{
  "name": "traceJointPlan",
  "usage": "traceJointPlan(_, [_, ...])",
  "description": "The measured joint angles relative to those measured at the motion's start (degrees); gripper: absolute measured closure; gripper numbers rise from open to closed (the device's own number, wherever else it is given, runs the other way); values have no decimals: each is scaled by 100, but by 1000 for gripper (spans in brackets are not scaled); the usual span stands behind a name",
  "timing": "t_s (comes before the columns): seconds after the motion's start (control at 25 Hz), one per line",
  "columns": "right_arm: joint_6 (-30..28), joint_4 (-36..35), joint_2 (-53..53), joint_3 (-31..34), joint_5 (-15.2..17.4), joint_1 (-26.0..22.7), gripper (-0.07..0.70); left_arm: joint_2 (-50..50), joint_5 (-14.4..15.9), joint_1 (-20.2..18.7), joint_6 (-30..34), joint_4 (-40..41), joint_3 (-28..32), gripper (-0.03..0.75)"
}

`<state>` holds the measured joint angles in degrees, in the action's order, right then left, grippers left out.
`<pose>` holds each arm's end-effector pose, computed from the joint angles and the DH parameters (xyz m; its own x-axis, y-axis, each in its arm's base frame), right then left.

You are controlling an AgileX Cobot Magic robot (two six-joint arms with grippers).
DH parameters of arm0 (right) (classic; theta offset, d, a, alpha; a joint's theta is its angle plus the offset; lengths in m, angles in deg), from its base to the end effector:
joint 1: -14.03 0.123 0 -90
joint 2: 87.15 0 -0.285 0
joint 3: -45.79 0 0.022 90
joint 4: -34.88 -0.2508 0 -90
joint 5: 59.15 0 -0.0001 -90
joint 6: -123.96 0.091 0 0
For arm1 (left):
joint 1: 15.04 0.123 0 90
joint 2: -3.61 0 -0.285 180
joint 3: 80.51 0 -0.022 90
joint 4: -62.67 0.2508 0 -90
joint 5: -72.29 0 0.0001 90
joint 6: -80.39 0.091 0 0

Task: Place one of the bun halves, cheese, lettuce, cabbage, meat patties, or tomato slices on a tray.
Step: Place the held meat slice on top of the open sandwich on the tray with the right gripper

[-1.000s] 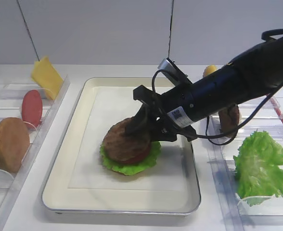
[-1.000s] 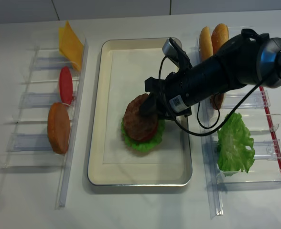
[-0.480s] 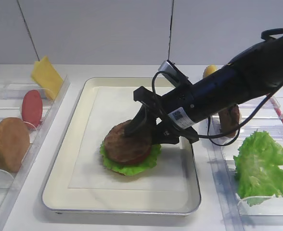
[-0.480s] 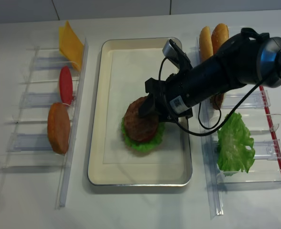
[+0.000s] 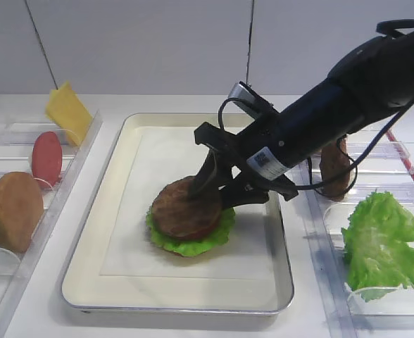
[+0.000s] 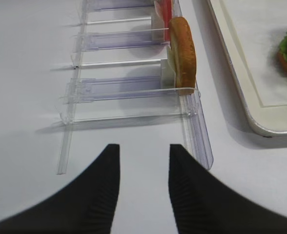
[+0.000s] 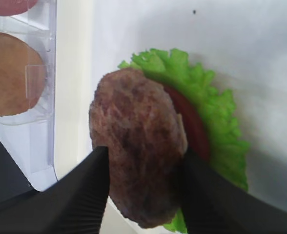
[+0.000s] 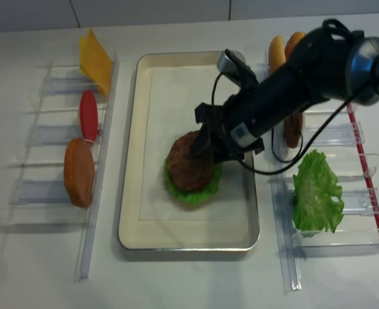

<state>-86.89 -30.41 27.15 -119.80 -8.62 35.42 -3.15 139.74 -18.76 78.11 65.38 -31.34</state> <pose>0.3058 0.1884 0.1840 -0.9883 -0.0849 -0.1271 -0.1517 0.6440 0.7498 -0.0114 0.0047 0.2652 -0.5492 0.0140 -0.8356 0.0165 0.9998 0.0059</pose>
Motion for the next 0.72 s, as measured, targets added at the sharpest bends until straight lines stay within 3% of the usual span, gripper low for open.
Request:
traceJointPlan(0.48, [861,1030,-179,-103,204,0,270,0,0,0,0,0,0,483])
traceJointPlan(0.72, [1487,1763,-400,-505,293,0,269,0,0,0,0,0,0,483])
